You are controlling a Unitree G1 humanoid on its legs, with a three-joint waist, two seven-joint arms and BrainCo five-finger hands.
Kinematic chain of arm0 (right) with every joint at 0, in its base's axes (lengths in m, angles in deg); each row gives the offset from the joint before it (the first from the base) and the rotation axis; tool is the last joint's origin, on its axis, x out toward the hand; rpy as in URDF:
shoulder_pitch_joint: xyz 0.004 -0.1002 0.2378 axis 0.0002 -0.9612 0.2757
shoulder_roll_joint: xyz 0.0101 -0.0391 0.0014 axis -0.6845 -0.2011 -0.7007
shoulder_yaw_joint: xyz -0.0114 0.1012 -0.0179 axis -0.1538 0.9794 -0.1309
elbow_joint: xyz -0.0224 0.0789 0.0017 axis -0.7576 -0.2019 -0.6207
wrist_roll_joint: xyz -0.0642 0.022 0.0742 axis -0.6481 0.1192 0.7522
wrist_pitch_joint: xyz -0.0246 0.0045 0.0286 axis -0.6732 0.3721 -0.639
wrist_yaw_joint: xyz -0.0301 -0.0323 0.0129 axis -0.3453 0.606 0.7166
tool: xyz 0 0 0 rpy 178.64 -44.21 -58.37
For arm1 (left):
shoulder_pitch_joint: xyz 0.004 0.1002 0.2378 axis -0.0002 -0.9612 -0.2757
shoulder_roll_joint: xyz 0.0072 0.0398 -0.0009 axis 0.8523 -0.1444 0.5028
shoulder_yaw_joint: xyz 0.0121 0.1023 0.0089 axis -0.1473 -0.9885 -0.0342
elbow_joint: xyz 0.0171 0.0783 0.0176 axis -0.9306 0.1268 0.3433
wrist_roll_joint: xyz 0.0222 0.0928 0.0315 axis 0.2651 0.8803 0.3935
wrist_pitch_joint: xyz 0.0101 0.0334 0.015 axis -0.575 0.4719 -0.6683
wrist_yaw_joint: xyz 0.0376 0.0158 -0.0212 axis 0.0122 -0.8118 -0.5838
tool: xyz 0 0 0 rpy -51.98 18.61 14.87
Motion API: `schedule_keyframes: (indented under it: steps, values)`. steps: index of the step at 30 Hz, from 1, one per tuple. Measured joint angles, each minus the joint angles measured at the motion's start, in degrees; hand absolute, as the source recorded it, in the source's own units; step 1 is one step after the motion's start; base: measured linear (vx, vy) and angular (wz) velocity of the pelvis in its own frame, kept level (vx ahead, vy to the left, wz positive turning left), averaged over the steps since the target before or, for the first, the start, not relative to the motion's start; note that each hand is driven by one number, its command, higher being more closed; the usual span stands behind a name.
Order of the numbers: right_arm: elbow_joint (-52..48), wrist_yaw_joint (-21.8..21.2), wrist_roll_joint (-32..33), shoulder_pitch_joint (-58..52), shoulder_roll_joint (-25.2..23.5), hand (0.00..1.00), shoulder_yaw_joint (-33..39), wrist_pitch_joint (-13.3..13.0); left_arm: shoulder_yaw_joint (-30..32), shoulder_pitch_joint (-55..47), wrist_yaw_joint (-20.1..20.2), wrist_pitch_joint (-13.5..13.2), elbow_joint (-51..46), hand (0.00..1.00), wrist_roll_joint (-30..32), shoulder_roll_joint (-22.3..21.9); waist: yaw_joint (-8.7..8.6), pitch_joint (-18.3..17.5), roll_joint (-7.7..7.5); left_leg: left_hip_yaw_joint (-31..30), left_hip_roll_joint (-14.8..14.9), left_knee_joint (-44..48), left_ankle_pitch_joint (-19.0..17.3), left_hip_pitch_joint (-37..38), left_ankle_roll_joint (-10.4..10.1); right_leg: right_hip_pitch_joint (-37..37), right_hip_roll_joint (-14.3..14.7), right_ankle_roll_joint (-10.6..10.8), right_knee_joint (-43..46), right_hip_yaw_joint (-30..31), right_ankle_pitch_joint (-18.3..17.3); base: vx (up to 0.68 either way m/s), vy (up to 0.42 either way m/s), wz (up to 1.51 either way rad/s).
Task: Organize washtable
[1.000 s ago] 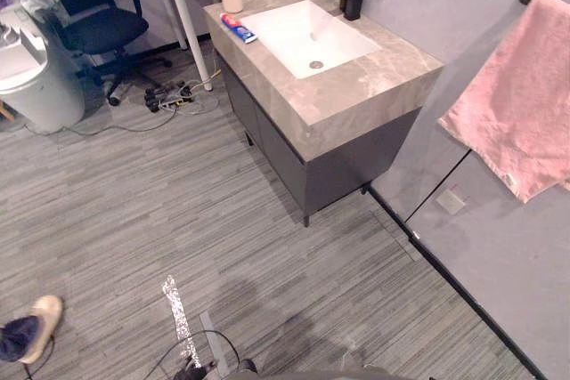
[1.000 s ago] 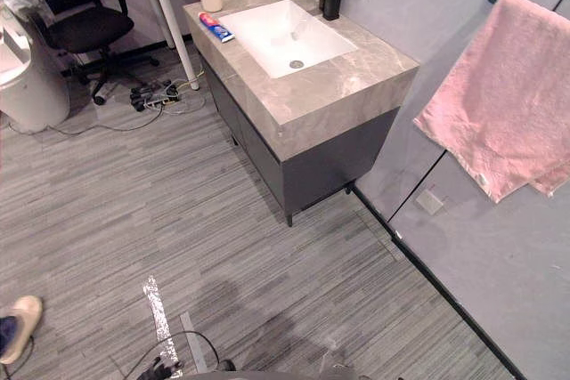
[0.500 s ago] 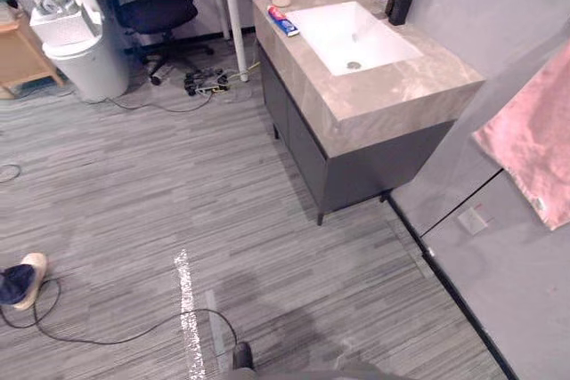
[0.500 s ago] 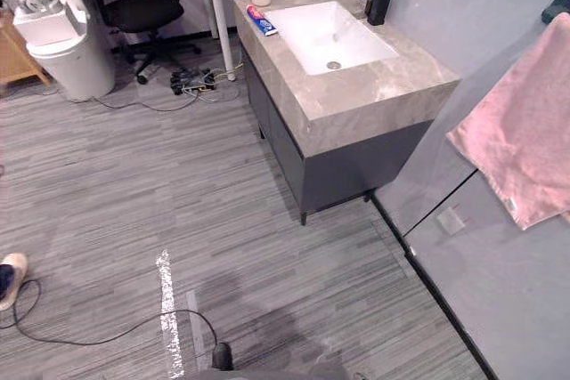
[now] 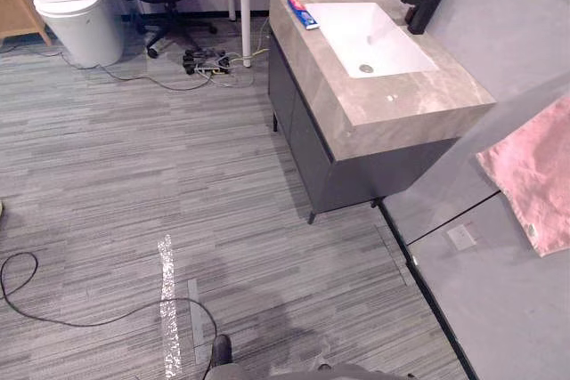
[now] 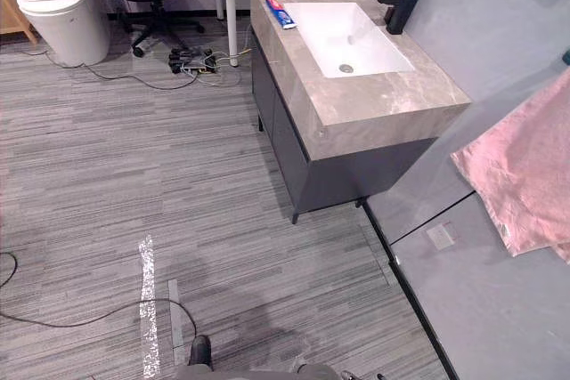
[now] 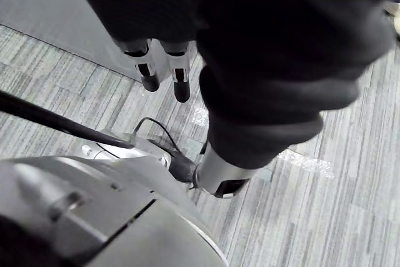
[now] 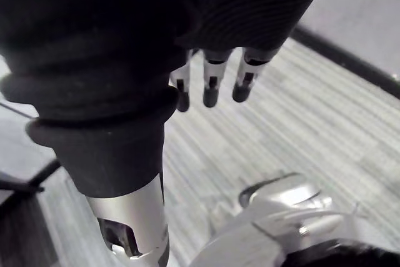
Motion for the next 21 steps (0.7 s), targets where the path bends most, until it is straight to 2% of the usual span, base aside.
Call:
schedule_keyframes:
  steps: [1, 2, 3, 4, 5, 6, 7, 9, 10, 12, 13, 14, 15, 16, 17, 18, 19, 20, 21]
  values:
    - [-2.28, -1.42, 0.50, -0.56, 0.63, 0.00, 1.17, 0.02, 1.10, 0.10, 0.17, 0.11, -0.81, 0.00, 0.50, -1.25, 0.19, 1.12, 2.40, -1.13, 0.48, 3.39, -3.50, -1.32, -1.84, -3.40, 0.54, -3.13, 9.23, -0.40, 2.05, -0.10, 0.097, 0.39]
    - [-2.16, -1.71, 0.61, -1.29, 0.37, 0.00, 1.31, 0.01, 1.56, -0.07, 0.20, 0.09, -0.84, 0.00, 0.66, -1.26, -0.14, 0.38, 0.90, -1.69, -0.72, 3.15, -3.31, 0.12, -1.54, -5.37, -0.33, -5.62, 12.64, -0.40, 3.70, 0.03, 0.166, 0.64]
    - [-2.43, -1.83, 0.64, -1.85, -0.34, 0.00, 0.34, -0.57, 3.07, -0.17, 0.02, 0.08, -1.97, 0.00, 0.96, -1.24, -0.10, 1.79, 0.72, 2.30, -1.67, 18.88, -7.97, -1.58, 3.04, -10.46, -2.59, -6.63, 24.89, -0.76, 5.28, 0.21, 0.211, 0.52]
    - [-4.03, -2.13, 1.58, -3.16, 0.46, 0.00, 1.04, -0.82, 3.73, -1.39, -0.07, 0.26, -1.83, 0.00, 0.97, -2.48, -0.12, 1.23, 3.56, 2.99, 0.85, 20.97, -11.06, -0.09, 3.68, -12.47, -0.27, -5.74, 29.25, -1.34, 2.99, 0.29, 0.241, 0.62]
    - [-4.31, -1.90, 1.83, -3.68, 1.07, 0.00, 0.80, -0.66, 3.83, -1.52, 0.10, 0.96, -1.74, 0.00, 1.13, -3.18, 0.05, 1.24, 4.21, 2.10, 1.37, 20.76, -18.62, 2.50, 2.53, -15.34, 2.78, -4.73, 33.02, -1.69, -4.77, 0.20, 0.156, 0.47]
    - [-3.88, -1.85, 2.13, -3.58, 0.48, 0.00, 1.23, -0.44, 4.49, -1.52, 0.27, 1.03, -1.94, 0.00, 0.99, -2.68, 0.33, 1.11, 3.05, 1.42, 0.43, 20.08, -18.91, 3.41, 2.64, -16.43, 3.29, -4.82, 32.12, -2.57, -6.10, 0.13, 0.063, 0.63]
    - [-3.66, -1.88, 2.46, -3.75, 0.05, 0.00, 1.20, -0.51, 4.29, -0.73, 0.29, 1.30, -1.65, 0.00, 1.39, -2.11, -0.05, 1.11, 2.64, 0.37, 0.13, 19.50, -19.11, 3.72, 3.40, -18.31, 4.33, -5.67, 29.49, -4.60, -6.81, 0.11, -0.001, 0.74]
    - [-2.62, -2.01, 2.69, -3.47, -0.26, 0.00, 1.25, -0.58, 4.18, 0.32, 0.46, 1.35, -1.14, 0.00, 3.67, -1.64, -1.28, 0.95, 2.35, -2.07, -1.56, 12.96, -18.50, 5.49, 4.21, -21.53, 6.44, -4.81, 14.39, -10.77, -5.12, 0.22, -0.014, 0.96]
    - [-2.08, -2.02, 2.70, -3.41, -0.26, 0.00, 1.48, -0.55, 4.24, 0.14, 0.33, 1.49, -1.01, 0.00, 4.03, -1.62, -1.68, 0.94, 2.29, -2.59, -2.18, 10.92, -18.25, 6.81, 4.57, -21.91, 6.59, -5.31, 10.51, -11.53, -3.90, 0.39, -0.051, 0.98]
    - [-0.83, -2.16, 2.21, -3.66, -0.27, 0.00, 3.00, 0.02, 4.44, -0.18, 1.23, 2.25, -1.01, 0.00, 6.17, -1.63, -2.58, 0.99, 2.83, -4.99, -3.77, 5.62, -18.09, 11.21, 4.86, -21.54, 6.22, -7.29, 2.03, -12.04, 0.84, 0.50, -0.124, 1.10]
    - [-0.75, -2.26, 2.02, -3.88, -0.01, 0.00, 3.21, 0.08, 4.80, -0.46, 1.60, 2.31, -1.04, 0.00, 6.97, -1.65, -2.91, 0.64, 2.80, -5.92, -4.36, 4.56, -18.10, 12.76, 4.86, -21.22, 5.56, -7.87, 2.23, -11.81, 1.01, 0.43, -0.159, 1.13]
    - [-0.92, -2.82, 1.74, -4.81, 0.36, 0.00, 3.61, 0.08, 5.84, -1.37, 2.27, 2.43, -1.28, 0.00, 7.92, -2.57, -3.98, -0.38, 3.97, -8.23, -4.14, 2.73, -18.12, 15.59, 4.83, -21.34, 5.74, -10.96, 6.31, -12.09, 3.35, 0.34, -0.154, 0.83]
    - [-1.07, -3.40, 1.63, -5.39, 0.96, 0.00, 3.54, 0.10, 6.37, -2.16, 2.64, 2.47, -1.42, 0.00, 8.29, -3.48, -4.38, -1.76, 4.86, -9.06, -3.29, 1.47, -18.00, 16.96, 4.36, -21.10, 6.42, -11.20, 7.85, -12.73, 3.50, 0.51, -0.164, 0.80]
    - [-1.51, -4.02, 1.30, -6.00, 2.82, 0.00, 3.58, 0.33, 7.19, -3.73, 2.86, 2.78, -1.46, 0.00, 8.90, -5.17, -4.80, -4.94, 8.06, -9.82, -0.99, 6.72, -18.07, 15.79, -0.21, -21.06, 8.07, -12.98, 9.08, -14.16, 2.92, 0.70, -0.157, 0.24]
    - [-2.15, -4.29, 0.82, -5.03, 3.51, 0.00, 3.48, 0.70, 9.10, -3.46, 3.06, 2.96, -2.27, 0.00, 8.87, -6.66, -4.47, -5.58, 9.43, -10.31, 0.25, 19.79, -17.69, 10.54, -2.04, -19.54, 10.41, -13.76, 9.30, -13.96, 0.68, 0.74, -0.148, -0.04]
    - [-2.99, -4.27, 0.73, -4.65, 3.50, 0.00, 3.35, 0.66, 9.99, -3.50, 3.07, 3.04, -2.73, 0.00, 8.91, -6.94, -4.48, -5.57, 9.71, -10.68, 0.74, 27.59, -15.64, 7.49, -4.34, -18.42, 11.48, -14.10, 8.75, -13.23, 0.23, 0.65, -0.087, -0.75]
    - [-4.85, -4.26, 0.75, -4.12, 3.51, 0.00, 3.22, 0.35, 10.59, -3.62, 3.11, 3.25, -3.79, 0.00, 8.90, -7.72, -3.53, -5.15, 9.98, -10.59, 2.26, 42.47, -10.45, 1.58, -7.19, -15.81, 14.19, -15.23, 7.02, -10.83, -0.56, 0.61, -0.063, -1.16]
    - [-5.12, -4.01, 0.80, -3.50, 3.57, 0.00, 3.13, 0.17, 10.51, -3.48, 3.25, 3.60, -4.28, 0.00, 8.91, -7.82, -2.46, -5.02, 10.41, -9.32, 4.07, 51.68, -10.02, -1.41, -7.39, -13.49, 16.30, -16.36, 6.12, -8.57, -1.30, 0.71, -0.032, -1.58]
    - [-5.15, -3.65, 0.73, -2.70, 3.55, 0.00, 2.03, 0.13, 10.38, -3.12, 3.69, 3.85, -4.92, 0.00, 8.92, -7.26, -1.46, -4.60, 10.08, -7.26, 6.00, 59.40, -10.17, -4.32, -7.07, -9.39, 18.33, -17.24, 4.55, -5.57, -2.29, 0.70, -0.020, -1.46]
